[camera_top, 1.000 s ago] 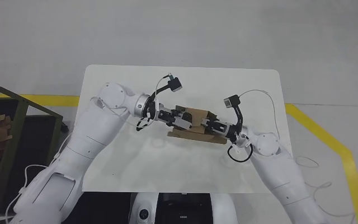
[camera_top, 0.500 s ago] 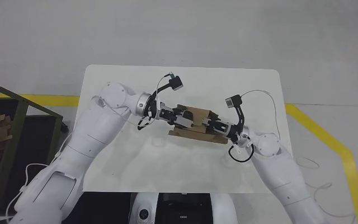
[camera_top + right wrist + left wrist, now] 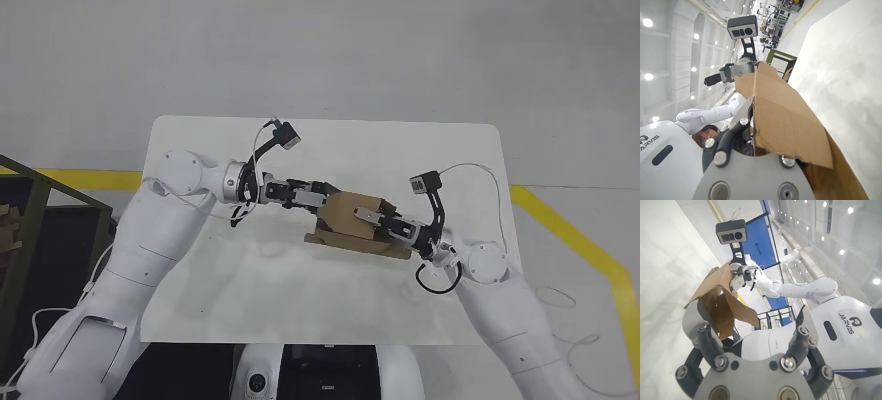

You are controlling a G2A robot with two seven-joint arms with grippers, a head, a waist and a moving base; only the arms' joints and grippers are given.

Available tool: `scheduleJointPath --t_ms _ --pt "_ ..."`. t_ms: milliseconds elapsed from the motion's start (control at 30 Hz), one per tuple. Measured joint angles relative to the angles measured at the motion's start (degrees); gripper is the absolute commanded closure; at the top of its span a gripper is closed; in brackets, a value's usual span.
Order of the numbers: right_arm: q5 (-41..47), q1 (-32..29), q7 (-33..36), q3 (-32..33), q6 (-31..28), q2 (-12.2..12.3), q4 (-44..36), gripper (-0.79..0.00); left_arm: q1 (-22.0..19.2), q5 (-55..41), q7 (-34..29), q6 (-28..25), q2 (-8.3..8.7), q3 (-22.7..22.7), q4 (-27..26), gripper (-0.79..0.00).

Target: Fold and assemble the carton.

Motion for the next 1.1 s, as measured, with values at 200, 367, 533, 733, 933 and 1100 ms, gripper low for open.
scheduleJointPath --t_ms 200,367,533,733,933,1100 --pt "-0.49 0.02 0.82 -0.86 0.28 0.0 -0.68 0.0 -0.14 0.16 0.92 0.02 0.03 -0.07 0.42 -0.785" --pt "-0.57 0.08 1.85 -1.81 0.23 -0.04 -0.91 0.0 -0.36 -0.04 1.18 -0.08 0.01 -0.03 0.67 -0.785" --pt "-1.29 0.58 2.32 -3.16 0.35 -0.19 -1.39 0.0 -0.65 -0.11 1.37 -0.19 -0.04 0.21 0.76 -0.785" --pt "-1.64 1.3 2.18 -4.6 0.68 -0.42 -0.98 0.0 -0.77 -0.18 1.19 -0.13 -0.1 0.69 0.5 -0.785" --pt "-1.18 1.83 2.25 -5.34 0.54 -0.55 -0.38 0.0 -0.83 -0.14 0.6 0.18 -0.28 1.87 0.11 -0.785" --pt "-0.93 2.02 2.23 -5.47 0.21 -0.55 -0.1 0.0 -1.36 -0.07 0.42 0.2 -0.49 2.76 0.39 -0.785"
